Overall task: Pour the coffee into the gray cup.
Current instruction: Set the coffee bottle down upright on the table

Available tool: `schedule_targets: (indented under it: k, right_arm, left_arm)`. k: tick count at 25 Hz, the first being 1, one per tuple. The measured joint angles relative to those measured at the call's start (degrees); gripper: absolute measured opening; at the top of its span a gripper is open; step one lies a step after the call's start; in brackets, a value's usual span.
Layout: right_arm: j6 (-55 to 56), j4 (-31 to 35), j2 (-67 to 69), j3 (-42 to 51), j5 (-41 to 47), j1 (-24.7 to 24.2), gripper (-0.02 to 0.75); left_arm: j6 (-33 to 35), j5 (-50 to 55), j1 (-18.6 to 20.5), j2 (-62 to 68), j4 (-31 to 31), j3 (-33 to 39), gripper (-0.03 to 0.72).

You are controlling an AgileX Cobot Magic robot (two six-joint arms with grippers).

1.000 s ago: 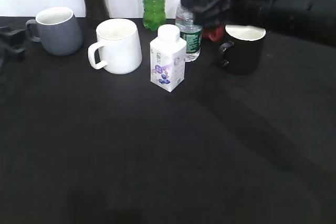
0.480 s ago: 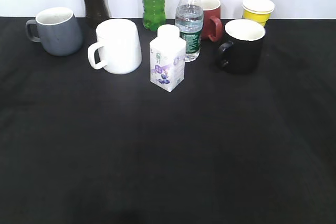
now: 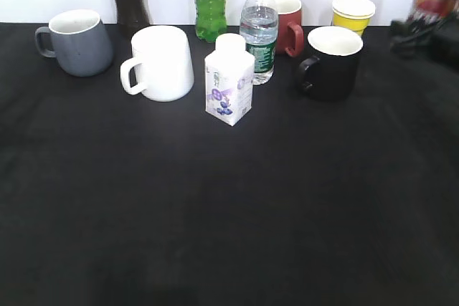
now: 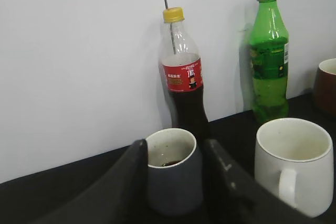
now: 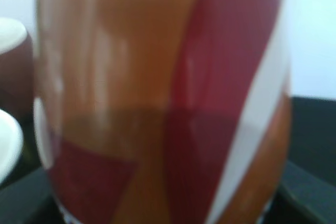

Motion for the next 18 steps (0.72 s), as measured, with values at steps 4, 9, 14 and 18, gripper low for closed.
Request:
schedule_targets:
  k: [4, 9, 14, 18]
  right_arm:
    - [0.07, -1.95, 7.20, -3.65, -3.14, -0.18, 0.528]
    - [2.16, -6.44, 16.26, -9.53, -9.43, -2.93, 0.528]
    - [2.16, -8.59, 21.38, -11.78, -13.53, -2.93, 0.529]
    - [2.16, -8.70, 21.38, -11.99, -15.00, -2.97, 0.631]
  left_arm:
    - [-0.01, 0.00, 0.00, 0.00, 0.00, 0.07, 0.272]
    - [-0.06, 0.00, 0.00, 0.00, 0.00, 0.07, 0.272]
    - [-0.06, 0.00, 0.00, 0.00, 0.00, 0.07, 0.272]
    - [-0.06, 0.00, 0.00, 0.00, 0.00, 0.07, 0.272]
